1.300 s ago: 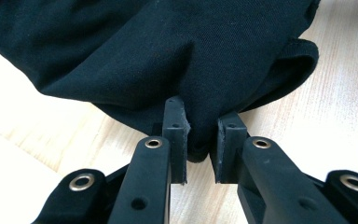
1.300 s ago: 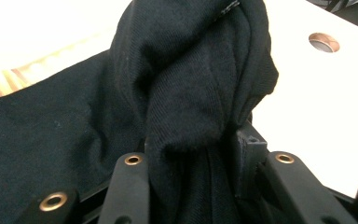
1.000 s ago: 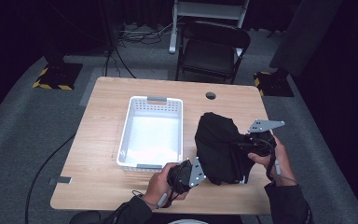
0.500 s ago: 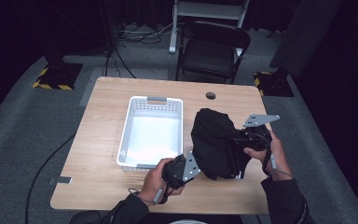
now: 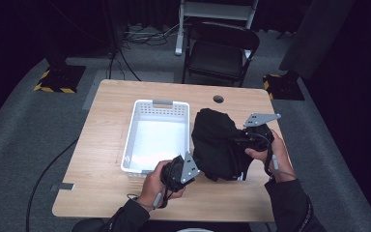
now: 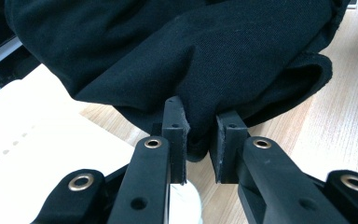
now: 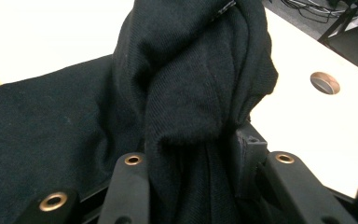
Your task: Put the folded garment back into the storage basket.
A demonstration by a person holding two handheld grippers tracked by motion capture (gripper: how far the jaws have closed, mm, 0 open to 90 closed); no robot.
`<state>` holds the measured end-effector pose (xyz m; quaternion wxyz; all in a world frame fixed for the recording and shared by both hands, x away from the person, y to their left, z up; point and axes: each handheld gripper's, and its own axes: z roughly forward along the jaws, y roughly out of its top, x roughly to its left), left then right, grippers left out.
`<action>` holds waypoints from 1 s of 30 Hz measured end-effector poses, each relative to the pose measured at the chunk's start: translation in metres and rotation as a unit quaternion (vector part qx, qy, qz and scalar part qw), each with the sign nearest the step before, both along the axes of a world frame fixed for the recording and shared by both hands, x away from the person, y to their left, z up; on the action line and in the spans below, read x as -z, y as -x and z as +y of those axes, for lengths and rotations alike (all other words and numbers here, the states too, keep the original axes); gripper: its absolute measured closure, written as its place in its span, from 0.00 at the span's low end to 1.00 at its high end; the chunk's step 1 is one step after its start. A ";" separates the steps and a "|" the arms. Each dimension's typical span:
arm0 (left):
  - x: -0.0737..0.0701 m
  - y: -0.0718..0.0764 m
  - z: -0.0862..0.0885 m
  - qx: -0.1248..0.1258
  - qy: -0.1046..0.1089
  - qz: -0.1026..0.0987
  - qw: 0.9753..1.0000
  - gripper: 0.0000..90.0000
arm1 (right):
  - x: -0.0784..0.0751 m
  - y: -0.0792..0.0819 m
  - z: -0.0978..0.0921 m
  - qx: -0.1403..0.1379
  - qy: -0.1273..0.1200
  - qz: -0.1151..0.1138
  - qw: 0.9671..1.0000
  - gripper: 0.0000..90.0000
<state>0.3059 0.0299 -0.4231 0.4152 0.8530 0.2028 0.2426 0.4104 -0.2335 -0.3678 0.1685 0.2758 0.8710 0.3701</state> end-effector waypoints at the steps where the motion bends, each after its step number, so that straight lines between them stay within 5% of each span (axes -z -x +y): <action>1: 0.000 0.000 0.001 -0.001 -0.001 -0.002 1.000 0.86 | -0.001 0.000 0.001 -0.001 0.000 0.000 1.000 0.73; 30: -0.006 -0.003 0.035 -0.037 0.009 -0.004 0.999 0.86 | -0.007 -0.016 0.039 -0.019 -0.004 0.003 1.000 0.73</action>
